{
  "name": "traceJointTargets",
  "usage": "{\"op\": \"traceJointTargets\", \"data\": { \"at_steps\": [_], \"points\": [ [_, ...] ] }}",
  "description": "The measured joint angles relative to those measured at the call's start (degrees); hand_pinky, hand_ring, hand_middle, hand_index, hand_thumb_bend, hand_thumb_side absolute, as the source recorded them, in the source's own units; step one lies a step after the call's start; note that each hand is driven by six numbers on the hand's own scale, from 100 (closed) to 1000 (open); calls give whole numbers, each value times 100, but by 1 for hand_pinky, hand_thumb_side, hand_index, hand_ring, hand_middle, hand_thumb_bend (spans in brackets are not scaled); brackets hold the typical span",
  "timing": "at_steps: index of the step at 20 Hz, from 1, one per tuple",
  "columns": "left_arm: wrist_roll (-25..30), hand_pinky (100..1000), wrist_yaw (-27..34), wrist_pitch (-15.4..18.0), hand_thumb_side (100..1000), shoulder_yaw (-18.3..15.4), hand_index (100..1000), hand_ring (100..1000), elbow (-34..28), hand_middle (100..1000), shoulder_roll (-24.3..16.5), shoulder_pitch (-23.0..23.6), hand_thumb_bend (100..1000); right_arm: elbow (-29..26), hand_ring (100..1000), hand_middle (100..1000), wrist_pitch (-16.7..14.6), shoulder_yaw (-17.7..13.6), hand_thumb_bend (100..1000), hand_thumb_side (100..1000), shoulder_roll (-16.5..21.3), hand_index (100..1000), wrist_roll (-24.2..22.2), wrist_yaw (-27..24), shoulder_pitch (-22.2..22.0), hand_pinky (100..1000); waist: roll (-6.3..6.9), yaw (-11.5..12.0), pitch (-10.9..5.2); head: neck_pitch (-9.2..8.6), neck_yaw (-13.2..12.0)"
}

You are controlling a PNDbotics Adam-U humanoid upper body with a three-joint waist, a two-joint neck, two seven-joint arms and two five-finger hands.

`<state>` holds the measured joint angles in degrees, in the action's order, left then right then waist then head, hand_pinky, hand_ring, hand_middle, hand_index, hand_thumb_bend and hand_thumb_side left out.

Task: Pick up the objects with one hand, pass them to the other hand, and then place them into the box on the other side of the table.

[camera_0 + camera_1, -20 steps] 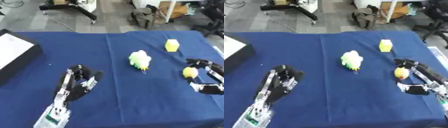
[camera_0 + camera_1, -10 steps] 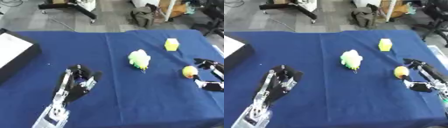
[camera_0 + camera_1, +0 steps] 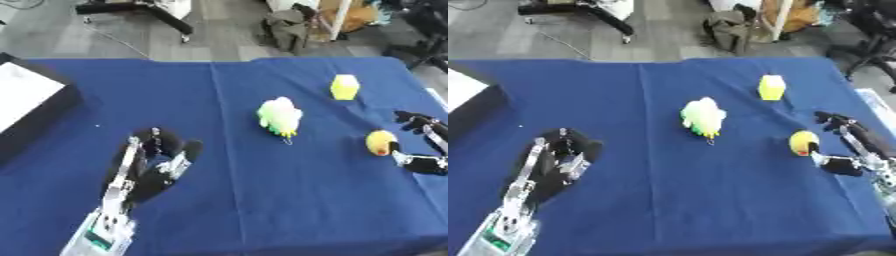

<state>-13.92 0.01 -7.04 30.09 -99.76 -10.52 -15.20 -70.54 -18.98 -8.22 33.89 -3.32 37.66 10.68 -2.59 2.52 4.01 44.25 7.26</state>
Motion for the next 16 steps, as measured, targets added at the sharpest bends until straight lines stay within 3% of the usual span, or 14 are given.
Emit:
{"op": "traceJointTargets", "data": {
  "at_steps": [3,11,16],
  "points": [
    [18,562,-1,-11,506,2,502,421,-28,424,-13,-35,631,193,769,794,-4,-22,100,202,105,951,33,-81,97,766,-18,34,29,0,29],
    [46,563,-1,-26,510,33,504,421,-48,427,-14,-48,625,921,765,785,4,-21,100,451,430,945,-73,-471,283,767,-31,71,35,0,47],
    [51,564,-1,-30,513,33,504,421,-51,427,-13,-51,624,1324,764,780,-41,-19,100,515,589,937,-252,-760,348,768,-31,82,35,0,62]
  ]
}}
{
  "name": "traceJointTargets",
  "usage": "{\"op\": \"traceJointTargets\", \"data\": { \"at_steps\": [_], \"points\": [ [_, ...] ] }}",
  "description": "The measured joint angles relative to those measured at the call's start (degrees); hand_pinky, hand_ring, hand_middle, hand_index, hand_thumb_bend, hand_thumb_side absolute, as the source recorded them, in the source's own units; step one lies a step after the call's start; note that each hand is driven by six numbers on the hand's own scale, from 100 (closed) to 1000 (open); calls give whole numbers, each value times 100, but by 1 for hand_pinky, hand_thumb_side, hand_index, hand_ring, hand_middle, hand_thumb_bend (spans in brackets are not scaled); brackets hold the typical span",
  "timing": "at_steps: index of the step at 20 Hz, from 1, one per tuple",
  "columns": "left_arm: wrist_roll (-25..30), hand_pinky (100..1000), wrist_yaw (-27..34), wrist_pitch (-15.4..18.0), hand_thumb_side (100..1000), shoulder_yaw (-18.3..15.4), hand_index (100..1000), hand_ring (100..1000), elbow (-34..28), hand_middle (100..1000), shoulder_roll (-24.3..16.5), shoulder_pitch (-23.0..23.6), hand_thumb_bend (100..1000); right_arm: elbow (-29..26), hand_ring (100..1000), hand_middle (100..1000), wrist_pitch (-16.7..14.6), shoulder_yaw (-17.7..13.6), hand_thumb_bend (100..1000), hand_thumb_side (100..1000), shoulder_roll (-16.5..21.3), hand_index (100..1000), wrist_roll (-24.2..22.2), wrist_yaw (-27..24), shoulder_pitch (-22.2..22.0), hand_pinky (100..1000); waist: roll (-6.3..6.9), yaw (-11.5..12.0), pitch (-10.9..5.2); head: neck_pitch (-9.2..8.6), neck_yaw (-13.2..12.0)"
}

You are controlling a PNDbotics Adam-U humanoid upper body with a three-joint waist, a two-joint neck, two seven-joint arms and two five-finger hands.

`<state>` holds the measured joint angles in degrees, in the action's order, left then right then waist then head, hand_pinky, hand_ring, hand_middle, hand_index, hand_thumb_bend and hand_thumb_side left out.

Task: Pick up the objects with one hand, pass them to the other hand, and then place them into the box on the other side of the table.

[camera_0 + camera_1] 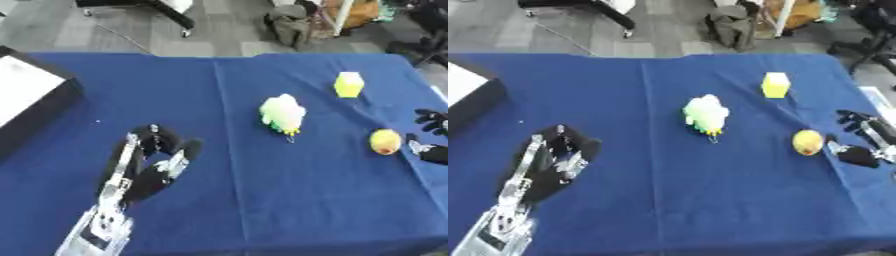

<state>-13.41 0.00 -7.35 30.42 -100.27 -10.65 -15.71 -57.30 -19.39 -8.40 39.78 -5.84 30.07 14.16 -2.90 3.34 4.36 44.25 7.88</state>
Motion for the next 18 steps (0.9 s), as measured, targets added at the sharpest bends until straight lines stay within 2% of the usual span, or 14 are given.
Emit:
{"op": "traceJointTargets", "data": {
  "at_steps": [8,18],
  "points": [
    [12,565,0,-7,515,1,505,421,-1,428,0,-8,622,230,769,784,-96,65,100,606,110,930,-288,-123,103,772,-1,25,0,0,17],
    [38,566,0,-12,517,7,506,422,-10,428,0,-39,619,324,774,788,-156,193,100,666,124,927,-528,123,294,775,1,65,17,0,56]
  ]
}}
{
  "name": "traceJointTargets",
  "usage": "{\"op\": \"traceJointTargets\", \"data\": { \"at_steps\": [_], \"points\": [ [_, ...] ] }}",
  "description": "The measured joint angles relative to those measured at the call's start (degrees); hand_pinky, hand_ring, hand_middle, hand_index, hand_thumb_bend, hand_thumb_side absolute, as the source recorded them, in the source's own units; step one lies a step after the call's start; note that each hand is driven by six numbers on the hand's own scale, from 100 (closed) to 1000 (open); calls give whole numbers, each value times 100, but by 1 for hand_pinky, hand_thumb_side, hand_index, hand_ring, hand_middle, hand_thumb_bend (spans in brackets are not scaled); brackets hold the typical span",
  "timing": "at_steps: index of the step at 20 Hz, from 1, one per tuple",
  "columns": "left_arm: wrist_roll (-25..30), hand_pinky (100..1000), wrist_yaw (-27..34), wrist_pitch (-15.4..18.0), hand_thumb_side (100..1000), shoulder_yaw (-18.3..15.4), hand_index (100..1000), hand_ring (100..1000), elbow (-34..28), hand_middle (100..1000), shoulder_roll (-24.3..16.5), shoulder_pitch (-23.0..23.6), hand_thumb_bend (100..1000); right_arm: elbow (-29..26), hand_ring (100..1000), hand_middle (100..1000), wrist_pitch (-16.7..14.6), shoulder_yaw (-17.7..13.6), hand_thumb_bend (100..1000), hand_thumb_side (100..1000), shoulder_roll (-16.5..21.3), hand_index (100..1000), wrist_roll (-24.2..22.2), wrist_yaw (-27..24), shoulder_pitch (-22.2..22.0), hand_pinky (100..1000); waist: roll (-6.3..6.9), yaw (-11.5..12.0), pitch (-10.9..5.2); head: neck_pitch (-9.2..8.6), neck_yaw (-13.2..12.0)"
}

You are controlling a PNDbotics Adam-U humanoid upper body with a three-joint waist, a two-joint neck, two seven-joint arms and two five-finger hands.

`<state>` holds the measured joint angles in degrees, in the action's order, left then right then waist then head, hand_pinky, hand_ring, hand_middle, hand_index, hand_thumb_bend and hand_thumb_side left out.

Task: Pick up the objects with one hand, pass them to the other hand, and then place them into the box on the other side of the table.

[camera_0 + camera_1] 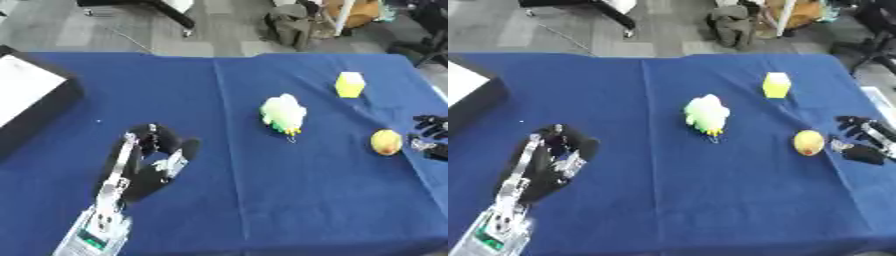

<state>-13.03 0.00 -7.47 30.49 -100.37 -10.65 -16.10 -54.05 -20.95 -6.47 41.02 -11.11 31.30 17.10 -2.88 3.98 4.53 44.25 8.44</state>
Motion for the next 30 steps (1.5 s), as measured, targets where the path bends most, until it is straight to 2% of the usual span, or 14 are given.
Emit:
{"op": "traceJointTargets", "data": {
  "at_steps": [11,20,22,24,27,30],
  "points": [
    [33,566,0,-12,517,29,506,422,-13,429,0,-7,616,55,781,795,-46,183,100,759,-189,928,-234,443,221,778,18,18,16,0,149],
    [38,567,0,-14,518,31,506,422,-16,429,1,-7,615,106,785,797,-58,306,100,743,-294,888,-309,967,362,779,31,37,16,0,281],
    [38,567,0,-14,518,31,506,423,-16,429,1,-7,615,106,782,788,-60,312,100,703,-300,858,-311,1054,375,779,31,38,16,0,293],
    [38,567,0,-14,518,31,506,423,-16,429,1,-7,614,107,762,740,-63,332,100,510,-304,812,-309,1131,406,773,31,41,16,0,308],
    [38,567,1,-14,518,31,506,423,-17,429,1,-7,614,106,731,665,-78,337,100,292,-321,752,-283,1211,432,765,29,47,16,0,324],
    [39,567,2,-13,518,31,506,423,-17,429,2,-7,613,101,704,610,-83,337,100,290,-350,720,-201,1317,462,757,24,56,16,0,327]
  ]
}}
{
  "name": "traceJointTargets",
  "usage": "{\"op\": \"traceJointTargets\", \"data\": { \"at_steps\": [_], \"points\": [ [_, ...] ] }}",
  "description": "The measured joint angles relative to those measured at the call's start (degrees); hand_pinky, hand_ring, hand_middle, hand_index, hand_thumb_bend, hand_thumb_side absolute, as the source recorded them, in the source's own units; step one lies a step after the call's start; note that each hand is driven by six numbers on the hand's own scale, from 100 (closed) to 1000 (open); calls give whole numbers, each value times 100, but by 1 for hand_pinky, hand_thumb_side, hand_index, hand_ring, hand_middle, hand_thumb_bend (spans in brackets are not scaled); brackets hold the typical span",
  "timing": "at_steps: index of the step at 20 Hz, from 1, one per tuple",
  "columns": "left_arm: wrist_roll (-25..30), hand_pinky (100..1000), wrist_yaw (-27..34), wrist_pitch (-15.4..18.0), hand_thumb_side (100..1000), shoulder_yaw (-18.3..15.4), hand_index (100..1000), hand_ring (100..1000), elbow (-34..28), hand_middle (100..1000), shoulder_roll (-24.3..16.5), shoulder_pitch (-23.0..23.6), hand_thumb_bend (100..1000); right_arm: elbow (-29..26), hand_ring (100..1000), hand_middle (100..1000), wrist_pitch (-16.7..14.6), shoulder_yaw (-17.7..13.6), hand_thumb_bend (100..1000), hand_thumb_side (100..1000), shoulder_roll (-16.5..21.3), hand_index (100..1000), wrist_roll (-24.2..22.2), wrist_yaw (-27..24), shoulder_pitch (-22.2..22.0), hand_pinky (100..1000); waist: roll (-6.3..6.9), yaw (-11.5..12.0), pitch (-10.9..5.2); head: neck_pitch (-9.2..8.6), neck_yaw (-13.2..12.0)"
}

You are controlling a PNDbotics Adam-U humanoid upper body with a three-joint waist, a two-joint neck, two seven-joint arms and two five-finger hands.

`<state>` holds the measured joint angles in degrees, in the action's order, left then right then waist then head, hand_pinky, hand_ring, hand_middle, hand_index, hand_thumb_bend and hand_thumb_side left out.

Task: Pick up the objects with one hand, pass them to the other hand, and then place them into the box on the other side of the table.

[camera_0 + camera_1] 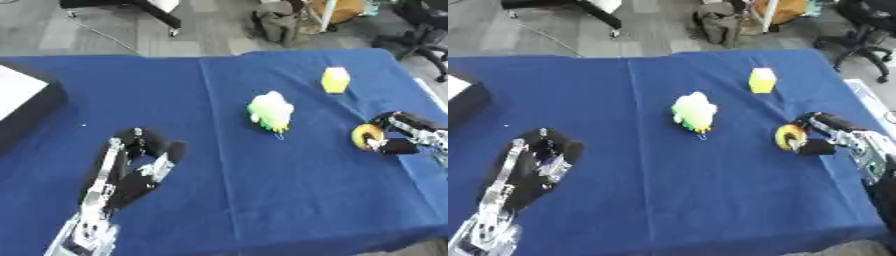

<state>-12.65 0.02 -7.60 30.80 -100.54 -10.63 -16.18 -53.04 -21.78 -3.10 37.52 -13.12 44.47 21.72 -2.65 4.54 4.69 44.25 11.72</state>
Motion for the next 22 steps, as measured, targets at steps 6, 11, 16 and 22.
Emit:
{"op": "traceJointTargets", "data": {
  "at_steps": [6,11,16,22],
  "points": [
    [0,568,0,0,518,0,506,424,-9,430,0,0,611,-51,631,489,0,17,100,272,-59,570,336,295,-5,732,-9,6,-1,0,7],
    [0,568,1,0,518,0,506,424,-31,430,0,0,610,-349,578,357,-58,38,100,237,-68,431,828,399,-199,711,4,7,-1,0,18],
    [-1,568,1,0,518,0,506,423,-28,429,1,0,608,-922,543,291,-200,72,100,204,-139,357,1159,329,-265,695,12,-24,1,0,18],
    [-16,568,1,11,519,-2,506,422,21,428,1,0,606,-2139,536,286,-323,74,100,199,-266,351,1232,-30,-229,693,16,-59,4,0,11]
  ]
}}
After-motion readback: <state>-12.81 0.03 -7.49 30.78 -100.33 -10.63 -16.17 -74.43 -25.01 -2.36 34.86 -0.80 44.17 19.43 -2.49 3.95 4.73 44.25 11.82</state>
